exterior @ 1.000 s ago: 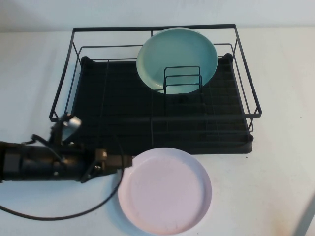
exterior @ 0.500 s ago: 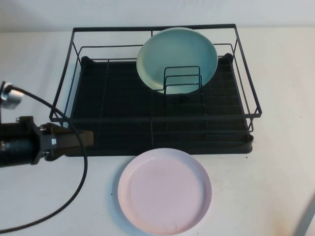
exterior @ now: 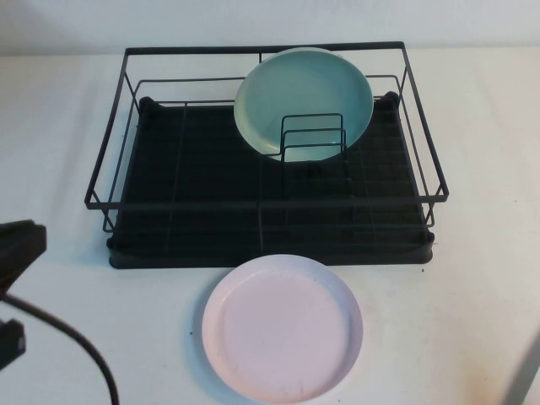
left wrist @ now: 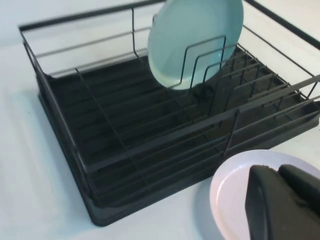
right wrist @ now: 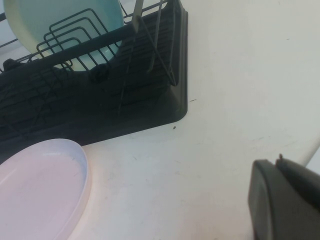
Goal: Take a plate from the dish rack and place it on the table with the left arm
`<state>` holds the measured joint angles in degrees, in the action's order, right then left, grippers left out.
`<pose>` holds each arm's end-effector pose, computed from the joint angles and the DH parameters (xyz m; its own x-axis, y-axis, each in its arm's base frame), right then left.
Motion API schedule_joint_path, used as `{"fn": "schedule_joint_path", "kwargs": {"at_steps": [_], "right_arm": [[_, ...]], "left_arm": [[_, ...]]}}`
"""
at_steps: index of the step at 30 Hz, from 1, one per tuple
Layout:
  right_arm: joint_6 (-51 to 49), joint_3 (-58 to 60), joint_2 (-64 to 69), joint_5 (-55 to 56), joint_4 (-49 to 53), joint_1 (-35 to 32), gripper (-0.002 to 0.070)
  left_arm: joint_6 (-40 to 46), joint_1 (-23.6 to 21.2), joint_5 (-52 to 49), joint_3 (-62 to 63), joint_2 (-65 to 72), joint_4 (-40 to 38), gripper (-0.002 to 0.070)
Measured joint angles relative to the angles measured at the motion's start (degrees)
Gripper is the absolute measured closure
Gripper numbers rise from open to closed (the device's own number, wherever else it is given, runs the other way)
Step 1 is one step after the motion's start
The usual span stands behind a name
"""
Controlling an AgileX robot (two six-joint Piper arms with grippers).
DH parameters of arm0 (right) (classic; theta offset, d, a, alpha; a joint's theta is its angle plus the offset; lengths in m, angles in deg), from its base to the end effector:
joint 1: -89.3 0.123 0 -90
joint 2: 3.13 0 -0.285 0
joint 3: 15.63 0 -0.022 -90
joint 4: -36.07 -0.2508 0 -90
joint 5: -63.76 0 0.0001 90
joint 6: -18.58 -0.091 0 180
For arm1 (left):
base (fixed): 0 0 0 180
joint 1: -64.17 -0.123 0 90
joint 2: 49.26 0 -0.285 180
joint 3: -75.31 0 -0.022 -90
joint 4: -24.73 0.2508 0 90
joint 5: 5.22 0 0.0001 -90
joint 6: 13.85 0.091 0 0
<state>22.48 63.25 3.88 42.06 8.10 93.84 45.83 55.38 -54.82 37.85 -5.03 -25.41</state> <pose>0.0507 0.0199 0.1740 -0.3357 0.3492 -0.8749 -0.1265 0.9036 0.4092 0.1124 -0.0365 0.3443 -0.2975 0.2597 -0.9187 0.5319 0.8442 0.0664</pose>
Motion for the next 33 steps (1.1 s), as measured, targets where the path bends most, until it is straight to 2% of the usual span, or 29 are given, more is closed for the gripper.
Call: {"fn": "schedule_joint_path", "kwargs": {"at_steps": [4,12,16,20,25,28,31,33], "right_arm": [[0.0,0.0,0.0,0.0,0.0,0.0,0.0694],[0.0,0.0,0.0,0.0,0.0,0.0,0.0694],[0.0,0.0,0.0,0.0,0.0,0.0,0.0694],[0.0,0.0,0.0,0.0,0.0,0.0,0.0694],[0.0,0.0,0.0,0.0,0.0,0.0,0.0694],[0.0,0.0,0.0,0.0,0.0,0.0,0.0694],[0.0,0.0,0.0,0.0,0.0,0.0,0.0694],[0.0,0.0,0.0,0.0,0.0,0.0,0.0694]], "left_arm": [[-3.9,0.0,-2.9,0.0,-7.1,3.8,0.0675],[-5.1,0.0,-20.6,0.0,-13.0,5.5,0.0675],[-6.9,0.0,-21.8,0.0,-14.2,12.1,0.0676],[-13.6,0.0,-22.2,0.0,-15.0,19.6,0.0676],[-18.9,0.0,-22.3,-1.2,-15.1,21.2,0.0676],[-19.5,0.0,-17.5,-3.4,-15.2,21.6,0.0676],[-20.8,0.0,-7.3,-6.5,-15.7,22.7,0.0676],[-26.4,0.0,1.4,-9.4,-16.7,23.5,0.0676]]}}
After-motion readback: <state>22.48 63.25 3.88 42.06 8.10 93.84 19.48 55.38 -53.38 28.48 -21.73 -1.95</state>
